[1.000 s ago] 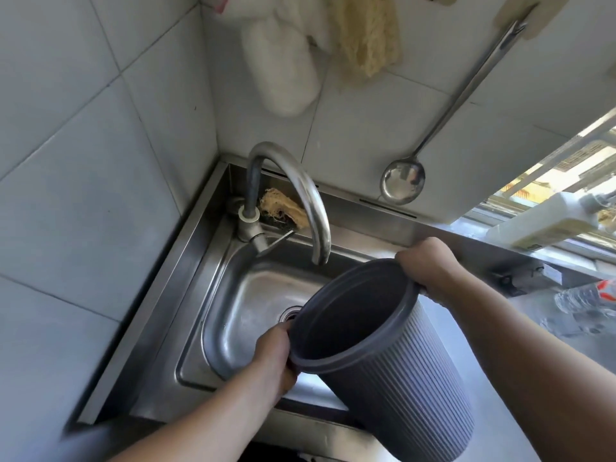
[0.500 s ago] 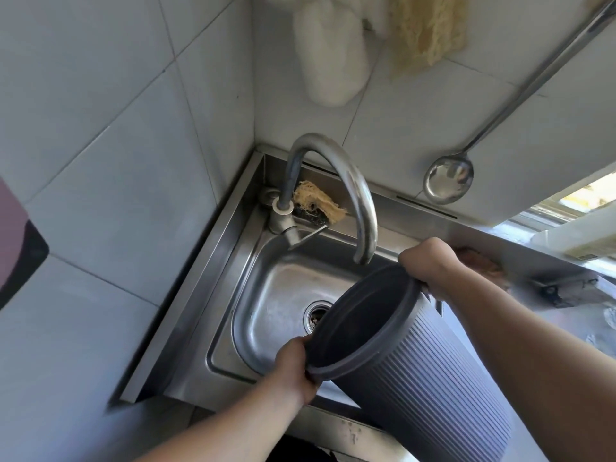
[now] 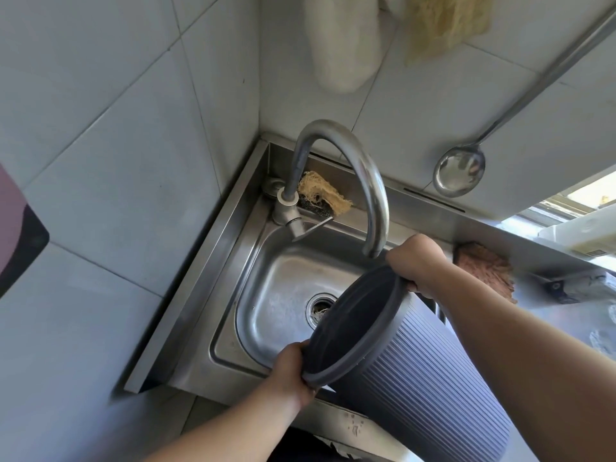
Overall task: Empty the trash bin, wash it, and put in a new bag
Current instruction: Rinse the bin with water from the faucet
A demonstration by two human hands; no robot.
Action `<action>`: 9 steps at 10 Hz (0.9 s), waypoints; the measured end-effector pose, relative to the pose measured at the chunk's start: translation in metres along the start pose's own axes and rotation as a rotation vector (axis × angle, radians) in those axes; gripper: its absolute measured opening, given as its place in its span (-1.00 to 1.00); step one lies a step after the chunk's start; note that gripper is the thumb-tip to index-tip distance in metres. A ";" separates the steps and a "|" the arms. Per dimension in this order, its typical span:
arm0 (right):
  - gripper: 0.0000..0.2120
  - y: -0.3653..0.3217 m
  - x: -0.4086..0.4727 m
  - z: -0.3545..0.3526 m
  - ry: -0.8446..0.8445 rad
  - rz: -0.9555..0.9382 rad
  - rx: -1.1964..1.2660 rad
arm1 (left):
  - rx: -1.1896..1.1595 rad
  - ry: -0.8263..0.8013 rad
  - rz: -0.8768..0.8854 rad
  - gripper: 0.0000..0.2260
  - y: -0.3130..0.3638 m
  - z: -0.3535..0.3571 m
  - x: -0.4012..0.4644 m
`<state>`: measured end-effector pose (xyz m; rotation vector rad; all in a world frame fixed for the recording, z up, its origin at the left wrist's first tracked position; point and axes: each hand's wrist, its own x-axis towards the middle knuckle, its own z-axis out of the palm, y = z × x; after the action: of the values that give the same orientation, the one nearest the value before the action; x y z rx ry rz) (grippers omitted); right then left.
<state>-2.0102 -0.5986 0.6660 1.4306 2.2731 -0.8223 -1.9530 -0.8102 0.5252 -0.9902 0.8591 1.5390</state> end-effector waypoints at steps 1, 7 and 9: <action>-0.80 -0.001 -0.001 -0.001 -0.007 -0.011 -0.047 | -0.015 0.036 -0.004 -0.60 0.003 -0.001 -0.001; -0.84 -0.009 -0.003 -0.006 0.029 -0.075 -0.167 | 0.058 0.145 -0.012 -0.75 -0.005 0.017 -0.032; -0.84 -0.012 -0.008 -0.005 0.025 -0.111 -0.282 | 0.176 0.014 0.140 -0.75 -0.009 0.024 -0.066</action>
<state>-2.0171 -0.6046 0.6778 1.2043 2.3910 -0.4903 -1.9417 -0.8125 0.5950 -0.8289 1.0740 1.5453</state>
